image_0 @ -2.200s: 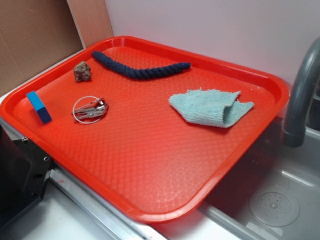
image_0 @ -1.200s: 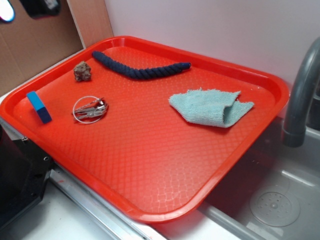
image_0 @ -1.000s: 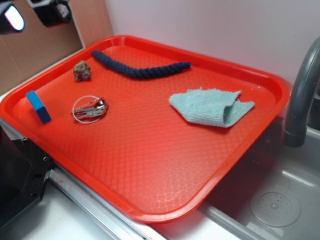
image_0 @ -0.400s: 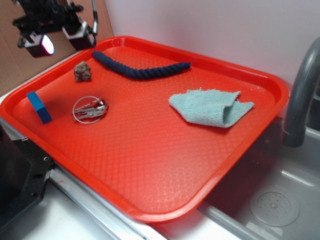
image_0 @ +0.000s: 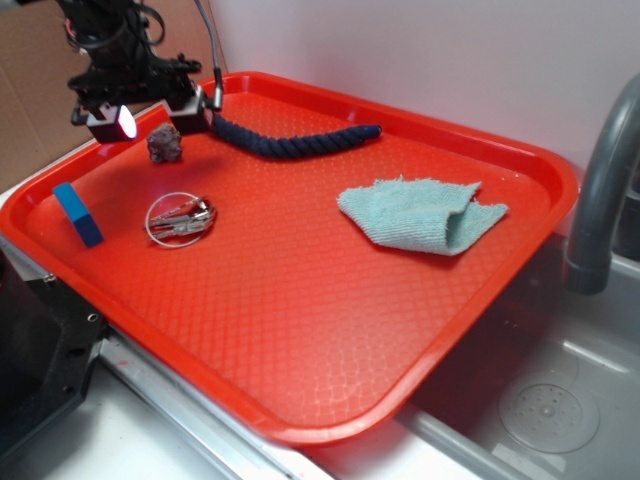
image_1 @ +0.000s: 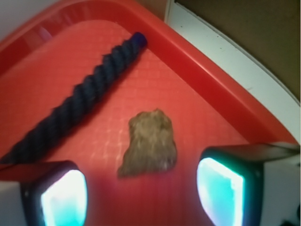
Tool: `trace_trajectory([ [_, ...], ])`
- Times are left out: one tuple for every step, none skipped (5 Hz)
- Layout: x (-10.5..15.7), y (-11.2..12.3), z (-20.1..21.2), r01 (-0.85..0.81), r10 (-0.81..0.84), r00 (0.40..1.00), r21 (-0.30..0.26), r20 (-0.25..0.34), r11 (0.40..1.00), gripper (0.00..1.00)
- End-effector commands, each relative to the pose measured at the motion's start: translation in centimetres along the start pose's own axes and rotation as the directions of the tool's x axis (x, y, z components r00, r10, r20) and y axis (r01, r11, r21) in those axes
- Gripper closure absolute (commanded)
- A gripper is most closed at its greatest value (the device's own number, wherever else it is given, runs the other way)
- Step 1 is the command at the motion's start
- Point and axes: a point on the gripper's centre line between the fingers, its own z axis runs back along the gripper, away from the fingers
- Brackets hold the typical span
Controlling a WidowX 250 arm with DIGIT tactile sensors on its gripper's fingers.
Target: Grab the rock.
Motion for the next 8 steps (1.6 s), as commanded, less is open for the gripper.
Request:
trace_trajectory([
  [1.9, 0.7, -1.5, -0.012, 0.01, 0.998, 0.033, 0.058, 0.999, 0.78],
  [2.0, 0.8, -1.5, -0.034, 0.032, 0.998, 0.043, 0.051, 0.999, 1.0],
  [1.7, 0.9, -1.4, -0.032, 0.031, 0.999, 0.051, 0.021, 0.998, 1.0],
  [1.0, -1.2, 1.9, 0.018, -0.014, 0.998, 0.064, -0.059, 0.998, 1.0],
  [-0.1, -3.6, 6.1, 0.057, -0.056, 0.993, 0.012, -0.107, 0.998, 1.0],
  [-2.4, -6.2, 11.3, 0.189, -0.205, 0.968, -0.115, -0.145, 0.975, 1.0],
  [-4.0, -7.7, 14.5, 0.281, -0.312, 0.936, -0.19, -0.161, 0.941, 1.0],
  [-6.2, -8.3, 18.5, 0.355, -0.397, 0.909, -0.262, -0.128, 0.897, 1.0],
])
